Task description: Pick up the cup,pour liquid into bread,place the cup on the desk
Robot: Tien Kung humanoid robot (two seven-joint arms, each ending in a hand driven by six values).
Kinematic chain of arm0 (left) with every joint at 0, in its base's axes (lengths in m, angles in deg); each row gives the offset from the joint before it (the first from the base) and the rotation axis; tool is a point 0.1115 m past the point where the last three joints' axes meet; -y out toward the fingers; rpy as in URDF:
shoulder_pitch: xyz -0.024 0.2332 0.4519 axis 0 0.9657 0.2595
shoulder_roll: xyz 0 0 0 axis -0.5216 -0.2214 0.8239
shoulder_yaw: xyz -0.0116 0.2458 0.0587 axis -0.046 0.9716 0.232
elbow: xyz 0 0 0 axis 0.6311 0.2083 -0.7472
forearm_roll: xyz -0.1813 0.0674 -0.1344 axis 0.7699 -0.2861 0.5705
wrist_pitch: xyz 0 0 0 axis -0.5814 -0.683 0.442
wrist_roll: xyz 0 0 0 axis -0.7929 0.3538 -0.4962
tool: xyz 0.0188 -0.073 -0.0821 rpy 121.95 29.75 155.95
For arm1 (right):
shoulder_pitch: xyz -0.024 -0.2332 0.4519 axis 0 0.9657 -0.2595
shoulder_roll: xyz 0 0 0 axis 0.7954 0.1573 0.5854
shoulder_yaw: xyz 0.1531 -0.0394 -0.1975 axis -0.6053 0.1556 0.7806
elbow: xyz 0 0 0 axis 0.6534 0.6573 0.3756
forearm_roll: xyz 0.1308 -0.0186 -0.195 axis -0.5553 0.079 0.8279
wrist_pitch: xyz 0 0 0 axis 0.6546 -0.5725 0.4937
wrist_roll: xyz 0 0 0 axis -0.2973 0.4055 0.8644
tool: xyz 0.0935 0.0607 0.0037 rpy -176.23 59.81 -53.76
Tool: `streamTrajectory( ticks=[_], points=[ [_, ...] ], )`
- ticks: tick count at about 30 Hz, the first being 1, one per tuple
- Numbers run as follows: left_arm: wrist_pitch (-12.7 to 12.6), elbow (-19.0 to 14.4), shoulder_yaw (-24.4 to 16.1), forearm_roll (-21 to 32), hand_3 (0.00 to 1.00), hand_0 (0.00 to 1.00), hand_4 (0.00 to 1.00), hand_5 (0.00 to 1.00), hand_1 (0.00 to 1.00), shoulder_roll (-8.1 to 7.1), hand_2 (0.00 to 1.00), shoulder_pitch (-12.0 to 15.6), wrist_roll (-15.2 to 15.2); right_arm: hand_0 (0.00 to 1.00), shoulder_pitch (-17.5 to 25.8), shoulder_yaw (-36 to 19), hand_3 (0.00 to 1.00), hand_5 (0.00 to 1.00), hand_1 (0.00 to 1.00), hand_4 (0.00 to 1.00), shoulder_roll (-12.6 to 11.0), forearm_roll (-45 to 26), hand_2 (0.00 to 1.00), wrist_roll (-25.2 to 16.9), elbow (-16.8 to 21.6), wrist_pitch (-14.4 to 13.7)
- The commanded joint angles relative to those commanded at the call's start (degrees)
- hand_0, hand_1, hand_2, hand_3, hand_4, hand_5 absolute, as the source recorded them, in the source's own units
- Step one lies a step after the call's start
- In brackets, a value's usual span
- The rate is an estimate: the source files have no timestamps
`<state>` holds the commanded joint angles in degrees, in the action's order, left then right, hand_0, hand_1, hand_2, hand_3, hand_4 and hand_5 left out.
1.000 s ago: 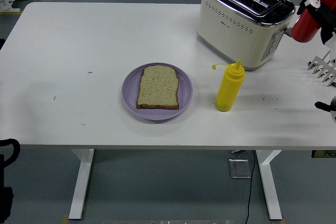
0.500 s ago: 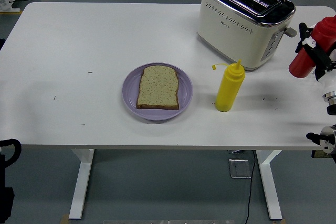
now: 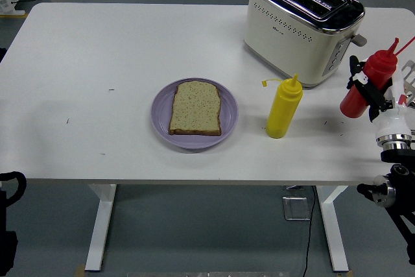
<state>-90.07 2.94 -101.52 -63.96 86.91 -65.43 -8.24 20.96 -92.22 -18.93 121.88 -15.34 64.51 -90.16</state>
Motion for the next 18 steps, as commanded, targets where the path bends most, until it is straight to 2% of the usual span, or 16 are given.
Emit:
streamTrajectory(
  ticks=[18],
  points=[
    [0.0, 0.0, 0.3, -0.1, 0.691, 0.787, 0.587, 0.998, 0.735, 0.0, 0.739, 0.2, 0.0, 0.053, -2.0, 4.5, 0.31, 0.325, 0.085, 0.696, 2.8, -2.2, 0.223, -4.3, -6.8, -2.3]
  ],
)
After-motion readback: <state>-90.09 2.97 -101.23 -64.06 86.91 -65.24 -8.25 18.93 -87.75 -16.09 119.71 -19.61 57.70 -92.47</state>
